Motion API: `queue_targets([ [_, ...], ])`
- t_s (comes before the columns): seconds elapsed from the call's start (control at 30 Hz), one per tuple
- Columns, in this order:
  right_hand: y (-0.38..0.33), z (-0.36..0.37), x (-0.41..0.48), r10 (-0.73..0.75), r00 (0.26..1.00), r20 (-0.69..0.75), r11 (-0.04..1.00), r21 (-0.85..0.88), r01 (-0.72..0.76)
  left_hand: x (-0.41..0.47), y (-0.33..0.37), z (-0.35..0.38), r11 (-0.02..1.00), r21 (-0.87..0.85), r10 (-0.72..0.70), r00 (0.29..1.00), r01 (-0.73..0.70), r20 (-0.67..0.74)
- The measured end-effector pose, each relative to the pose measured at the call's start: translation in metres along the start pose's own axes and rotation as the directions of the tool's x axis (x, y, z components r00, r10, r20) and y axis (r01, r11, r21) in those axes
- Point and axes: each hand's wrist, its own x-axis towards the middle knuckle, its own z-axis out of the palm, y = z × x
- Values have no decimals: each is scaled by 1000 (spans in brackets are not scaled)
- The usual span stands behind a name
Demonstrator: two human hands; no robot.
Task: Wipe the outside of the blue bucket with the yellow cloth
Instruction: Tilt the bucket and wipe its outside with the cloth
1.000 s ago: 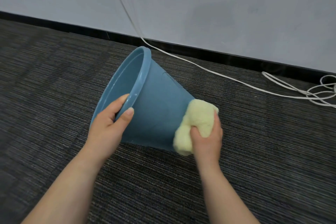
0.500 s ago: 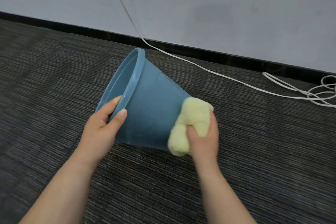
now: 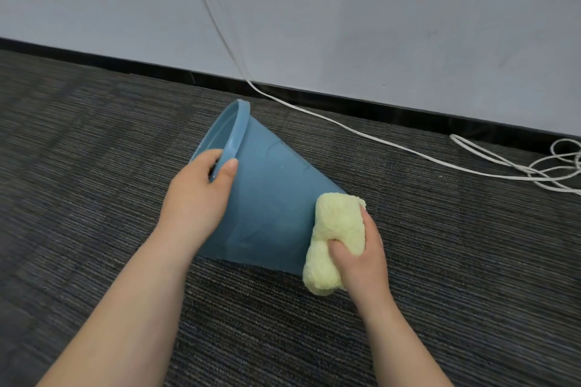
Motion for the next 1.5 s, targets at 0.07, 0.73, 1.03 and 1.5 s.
queue_targets([
  [0.07,-6,-4,-2,-3,997,-72,999,40,6,-5,2,0,999,-20,44,999,-44,5],
  [0.73,-78,55,-69,-227,960,162,962,-119,248,-37,10,1,985,-168,26,999,-22,19],
  [1.03,-32,12,-17,149,980,-135,989,0,-151,-42,0,-4,994,-109,21,1000,-23,-20],
  [1.5,-23,22,-36,117,983,-140,989,-77,-129,-41,-5,-6,966,-255,-45,999,43,0],
])
